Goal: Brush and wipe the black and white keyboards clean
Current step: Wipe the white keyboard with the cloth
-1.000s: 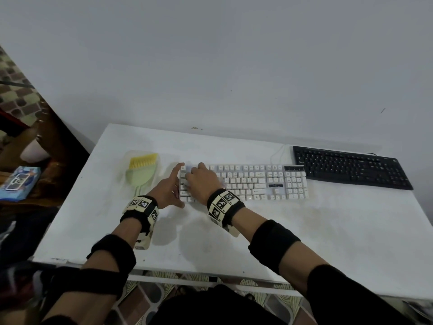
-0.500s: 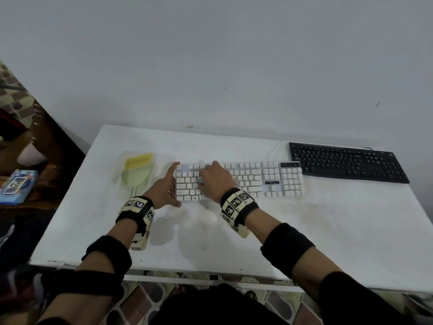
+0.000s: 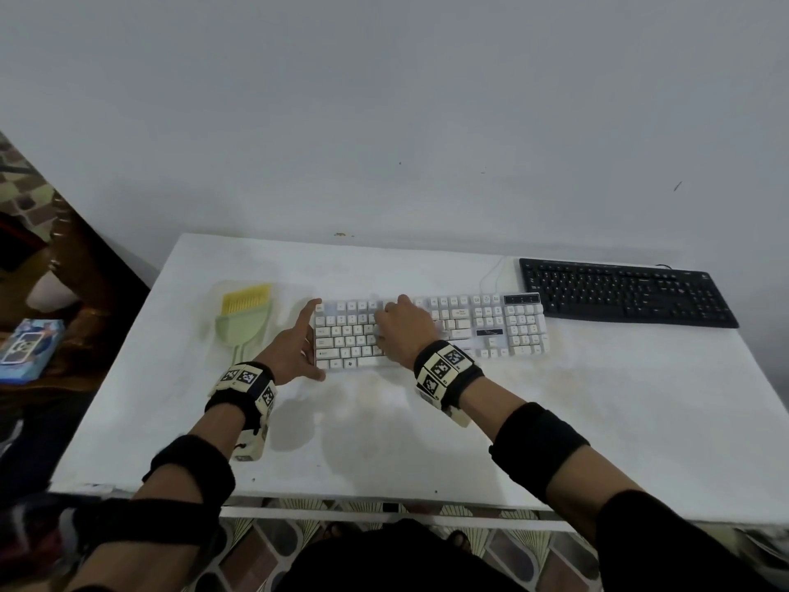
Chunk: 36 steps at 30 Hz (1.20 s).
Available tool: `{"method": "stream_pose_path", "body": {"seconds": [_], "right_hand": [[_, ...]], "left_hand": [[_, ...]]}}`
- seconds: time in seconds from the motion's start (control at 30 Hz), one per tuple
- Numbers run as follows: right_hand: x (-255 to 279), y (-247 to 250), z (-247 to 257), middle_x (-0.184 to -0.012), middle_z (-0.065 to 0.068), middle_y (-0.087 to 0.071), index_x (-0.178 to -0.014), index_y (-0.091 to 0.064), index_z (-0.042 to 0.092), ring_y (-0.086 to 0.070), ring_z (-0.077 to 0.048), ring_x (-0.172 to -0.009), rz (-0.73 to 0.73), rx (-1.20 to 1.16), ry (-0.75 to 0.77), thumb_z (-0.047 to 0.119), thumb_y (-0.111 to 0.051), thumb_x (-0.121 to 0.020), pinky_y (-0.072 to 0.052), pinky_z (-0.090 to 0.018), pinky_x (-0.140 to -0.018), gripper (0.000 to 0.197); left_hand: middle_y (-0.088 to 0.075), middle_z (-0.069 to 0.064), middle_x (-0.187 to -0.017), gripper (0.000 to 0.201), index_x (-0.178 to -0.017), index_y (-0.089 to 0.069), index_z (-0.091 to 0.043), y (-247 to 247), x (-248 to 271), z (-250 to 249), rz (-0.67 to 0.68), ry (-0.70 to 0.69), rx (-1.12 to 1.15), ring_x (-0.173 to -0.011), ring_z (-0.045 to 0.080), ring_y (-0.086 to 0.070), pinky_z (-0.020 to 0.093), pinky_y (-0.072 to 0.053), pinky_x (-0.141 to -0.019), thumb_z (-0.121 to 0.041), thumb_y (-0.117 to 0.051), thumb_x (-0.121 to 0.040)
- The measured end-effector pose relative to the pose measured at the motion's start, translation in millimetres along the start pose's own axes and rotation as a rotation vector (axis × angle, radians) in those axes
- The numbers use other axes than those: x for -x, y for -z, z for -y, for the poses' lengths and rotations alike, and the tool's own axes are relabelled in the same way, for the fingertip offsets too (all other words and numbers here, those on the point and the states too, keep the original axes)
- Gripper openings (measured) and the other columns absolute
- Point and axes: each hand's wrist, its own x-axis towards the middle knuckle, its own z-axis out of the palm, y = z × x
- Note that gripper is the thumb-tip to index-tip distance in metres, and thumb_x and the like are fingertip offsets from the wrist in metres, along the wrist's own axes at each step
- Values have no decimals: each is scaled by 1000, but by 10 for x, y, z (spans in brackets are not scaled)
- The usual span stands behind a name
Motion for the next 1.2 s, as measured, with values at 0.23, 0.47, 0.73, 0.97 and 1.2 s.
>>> {"method": "stream_pose_path", "body": {"seconds": [0.23, 0.47, 0.73, 0.97, 1.2], "right_hand": [[157, 21, -312, -107, -12, -63, -109, -62, 6, -56, -26, -108, 78, 65, -191, 5, -49, -96, -54, -36, -84, 18], [69, -27, -198, -104, -10, -65, -109, -62, 6, -51, -28, -109, -9, -37, -20, 23, -54, -98, -47, -38, -71, 22], [179, 12, -455, -107, -12, -63, -107, -63, 5, -54, -27, -110, 82, 54, -235, 4, -50, -96, -56, -38, -85, 17], [13, 0, -146, -104, -9, -64, -110, -60, 7, -51, -27, -108, -34, -111, -36, 22, -52, -99, -48, -38, -75, 21], [-39, -75, -170, -104, -8, -65, -111, -62, 7, -53, -26, -108, -16, -50, -60, 16, -54, -98, -52, -38, -77, 18]], "left_hand": [[-66, 7, -102, 141, -162, 1, -37, 7, 12, -1, 1, -9, -3, -80, 16, -70, 21, -56, -69, 8, -91, -66], [-66, 7, -103, 141, -162, 2, -38, 1, 2, -1, 2, -2, -7, -83, 19, -70, 24, -58, -72, 6, -91, -66], [-66, 6, -102, 143, -162, 2, -39, 2, -16, 39, 0, -7, -10, -83, 18, -71, 23, -58, -74, 5, -93, -65], [-65, 8, -105, 140, -154, 0, -51, -2, 1, -1, -3, -13, 17, -84, 19, -70, 22, -58, -69, 8, -91, -65], [-64, 7, -104, 140, -162, 0, -39, -6, 18, 9, -1, -4, 25, -82, 19, -70, 25, -59, -70, 9, -90, -66]]}}
